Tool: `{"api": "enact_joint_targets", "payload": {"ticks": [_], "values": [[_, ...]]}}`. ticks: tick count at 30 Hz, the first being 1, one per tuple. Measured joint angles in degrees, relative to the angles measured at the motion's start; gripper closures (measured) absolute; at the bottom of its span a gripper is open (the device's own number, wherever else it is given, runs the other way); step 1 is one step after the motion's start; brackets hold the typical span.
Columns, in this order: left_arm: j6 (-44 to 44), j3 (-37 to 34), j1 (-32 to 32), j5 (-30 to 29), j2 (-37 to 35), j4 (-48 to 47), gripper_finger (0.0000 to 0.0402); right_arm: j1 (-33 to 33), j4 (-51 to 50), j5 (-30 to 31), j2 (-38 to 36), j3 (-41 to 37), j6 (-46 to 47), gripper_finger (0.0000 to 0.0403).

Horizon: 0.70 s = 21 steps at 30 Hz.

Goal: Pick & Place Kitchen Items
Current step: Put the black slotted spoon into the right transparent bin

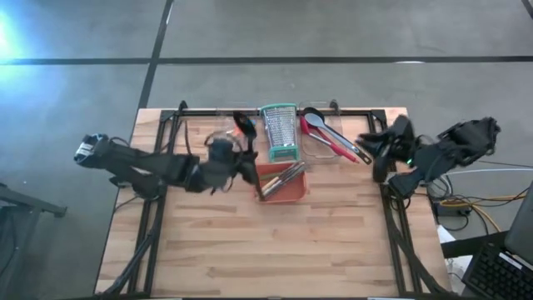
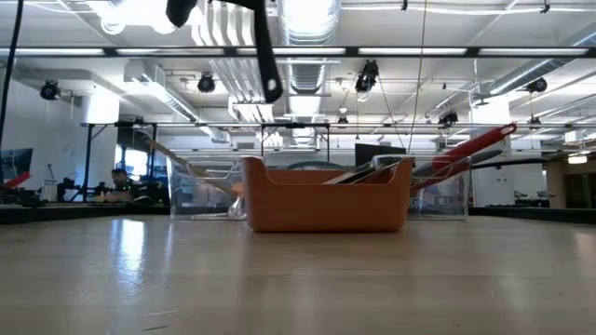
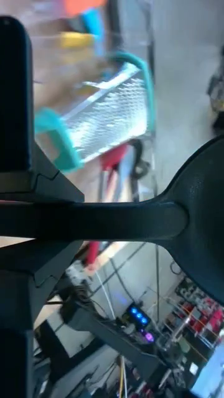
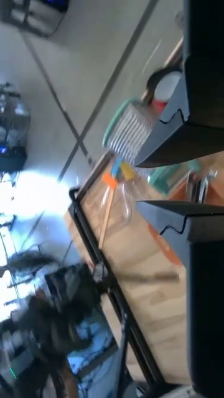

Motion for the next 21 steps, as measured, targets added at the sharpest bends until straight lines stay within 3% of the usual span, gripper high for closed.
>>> {"api": "enact_joint_targets", "payload": {"ticks": [3,10,21], "values": [[8.3,0.0,4.8,5.2,0.0,5.6,0.0328,0.1,5.0,-0.5,3.4,-0.7,-1.4,0.0318],[20.9,0.0,14.1,23.8,0.0,17.9,0.0328,0.0,12.5,-0.4,11.1,-0.7,0.2,0.0330],[33.5,-0.1,18.6,41.3,0.1,30.3,0.0328,-0.5,21.6,4.3,21.2,-0.7,1.4,0.0311]]}}
